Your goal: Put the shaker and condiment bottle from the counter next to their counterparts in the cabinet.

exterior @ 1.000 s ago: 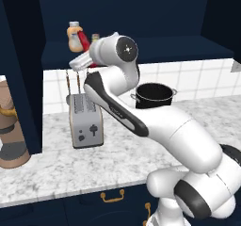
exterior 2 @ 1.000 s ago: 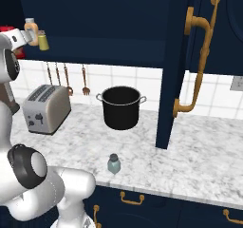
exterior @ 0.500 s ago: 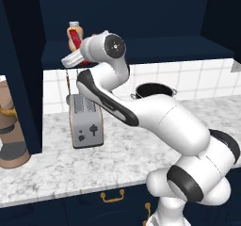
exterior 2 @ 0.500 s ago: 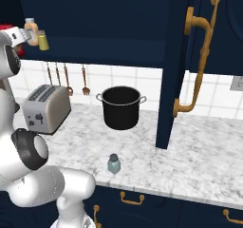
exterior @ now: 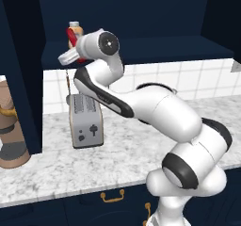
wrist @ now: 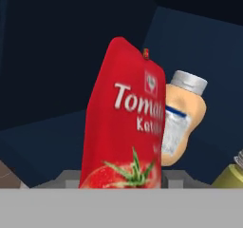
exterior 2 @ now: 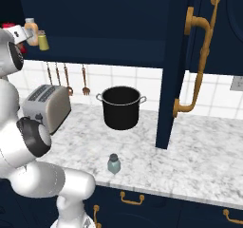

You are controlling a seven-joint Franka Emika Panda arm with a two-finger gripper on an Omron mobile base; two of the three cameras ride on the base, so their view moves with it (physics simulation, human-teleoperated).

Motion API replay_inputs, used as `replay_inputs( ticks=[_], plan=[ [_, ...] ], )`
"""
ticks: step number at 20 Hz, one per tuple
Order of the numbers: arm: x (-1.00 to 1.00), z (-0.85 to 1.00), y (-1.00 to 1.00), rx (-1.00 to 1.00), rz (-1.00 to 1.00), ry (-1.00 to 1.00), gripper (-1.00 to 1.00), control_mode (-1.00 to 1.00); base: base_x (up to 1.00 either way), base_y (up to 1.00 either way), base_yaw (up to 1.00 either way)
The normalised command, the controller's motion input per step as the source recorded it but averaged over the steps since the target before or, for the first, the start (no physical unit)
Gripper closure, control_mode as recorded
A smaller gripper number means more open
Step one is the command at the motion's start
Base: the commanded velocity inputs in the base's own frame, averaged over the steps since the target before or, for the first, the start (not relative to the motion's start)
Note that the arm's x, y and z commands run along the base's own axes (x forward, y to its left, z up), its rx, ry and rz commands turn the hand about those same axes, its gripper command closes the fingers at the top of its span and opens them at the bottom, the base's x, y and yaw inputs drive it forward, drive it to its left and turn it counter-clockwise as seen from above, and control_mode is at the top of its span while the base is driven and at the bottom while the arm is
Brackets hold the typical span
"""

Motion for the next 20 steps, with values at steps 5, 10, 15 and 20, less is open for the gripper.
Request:
replay_inputs(
  ticks=[5, 10, 15, 20],
  plan=[
    [0.27, 0.00, 0.14, 0.00, 0.00, 0.00, 1.00, -1.00, 0.00, 0.00, 0.00],
    [0.23, 0.00, 0.17, 0.00, 0.00, 0.00, 1.00, -1.00, 0.00, 0.00, 0.00],
    [0.22, 0.00, 0.13, 0.00, 0.00, 0.00, 1.00, -1.00, 0.00, 0.00, 0.00],
    [0.19, 0.00, 0.05, 0.00, 0.00, -0.03, 1.00, -1.00, 0.00, 0.00, 0.00]
  ],
)
